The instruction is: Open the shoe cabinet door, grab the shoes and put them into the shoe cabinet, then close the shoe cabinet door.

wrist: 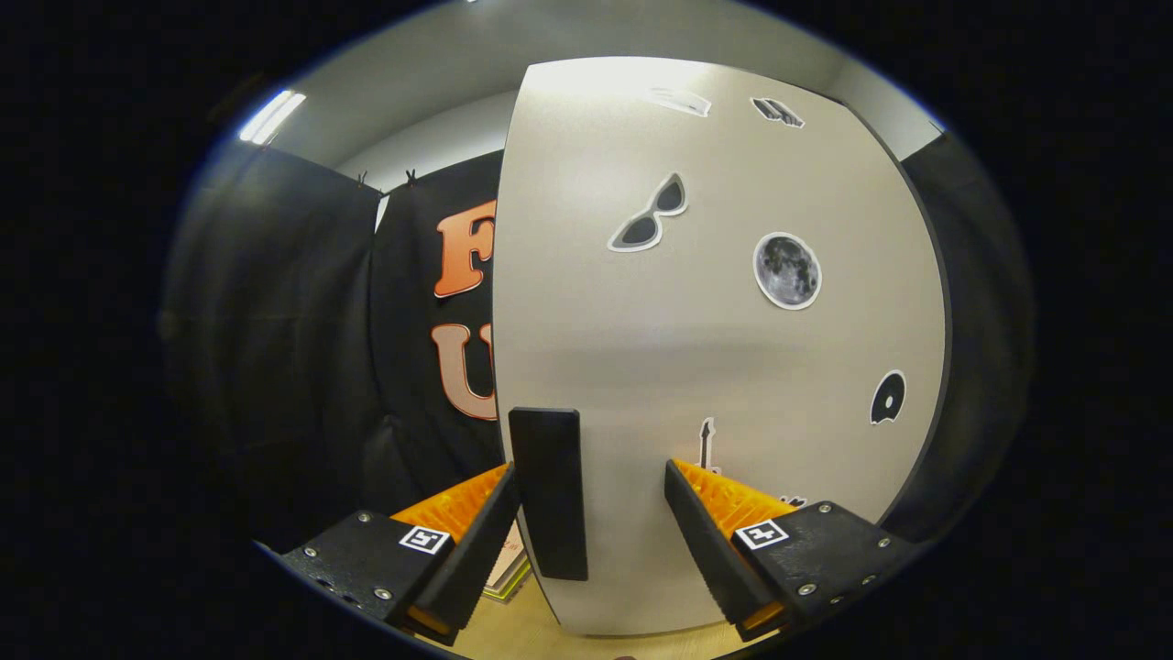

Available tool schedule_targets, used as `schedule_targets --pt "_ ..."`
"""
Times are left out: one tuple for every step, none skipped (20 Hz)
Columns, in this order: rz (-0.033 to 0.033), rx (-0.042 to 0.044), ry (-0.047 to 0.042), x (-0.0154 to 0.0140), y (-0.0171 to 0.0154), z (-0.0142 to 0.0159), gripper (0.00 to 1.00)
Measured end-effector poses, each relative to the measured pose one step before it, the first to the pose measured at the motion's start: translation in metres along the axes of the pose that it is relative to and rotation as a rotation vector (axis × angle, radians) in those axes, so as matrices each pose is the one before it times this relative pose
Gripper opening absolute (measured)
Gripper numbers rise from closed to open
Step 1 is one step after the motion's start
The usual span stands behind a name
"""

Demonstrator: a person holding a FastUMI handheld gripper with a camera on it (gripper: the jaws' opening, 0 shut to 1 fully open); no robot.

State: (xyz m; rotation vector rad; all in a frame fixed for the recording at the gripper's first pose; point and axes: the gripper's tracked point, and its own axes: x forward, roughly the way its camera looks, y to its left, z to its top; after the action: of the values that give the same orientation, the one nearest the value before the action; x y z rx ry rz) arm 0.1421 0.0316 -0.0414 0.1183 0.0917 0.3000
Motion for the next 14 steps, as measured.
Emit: schedule_targets --pt "-0.00562 -0.01153 0.00011 -0.00335 -0.00123 0.00068 0.97" --pt "-0.00036 -0.00361 -0.00555 -0.00454 -0.00034 0.00134 0.97" --pt "0.00025 0.00308 -0.00628 -0.00526 0.00097 0.00077 0.98" --pt "-0.00291 0.00028 -0.00294 -0.00626 -0.00033 0.00131 0.98" --pt "-0.00808 -0.00297 -0.00352 -0.01042 -0.00137 0.00386 0.98" --pt "-0.01133 -0.00247 -0.00569 -0.01105 -0.00177 0.00363 0.97" --pt "-0.01067 -0.00374 -0.00728 -0.01304 -0.00147 0.00542 0.98" --pt "-0.01207 -0.00661 -0.01233 -0.01594 -0.00319 0.00608 0.97" --pt "-0.01599 -0.00495 -0.00914 -0.01475 -0.0046 0.00513 0.97" --pt "-0.0177 -0.00036 -0.00445 -0.01337 -0.00427 0.00385 0.97" --pt "-0.02161 0.00158 -0.00364 -0.01343 -0.00667 0.00388 0.97" --pt "-0.01839 0.00214 -0.0015 -0.01311 -0.00606 0.00248 0.97" --pt "-0.02457 0.00302 0.00627 -0.01344 -0.00752 -0.00007 0.97" --pt "-0.01944 0.00353 -0.00157 -0.01294 -0.00661 0.00091 0.97"
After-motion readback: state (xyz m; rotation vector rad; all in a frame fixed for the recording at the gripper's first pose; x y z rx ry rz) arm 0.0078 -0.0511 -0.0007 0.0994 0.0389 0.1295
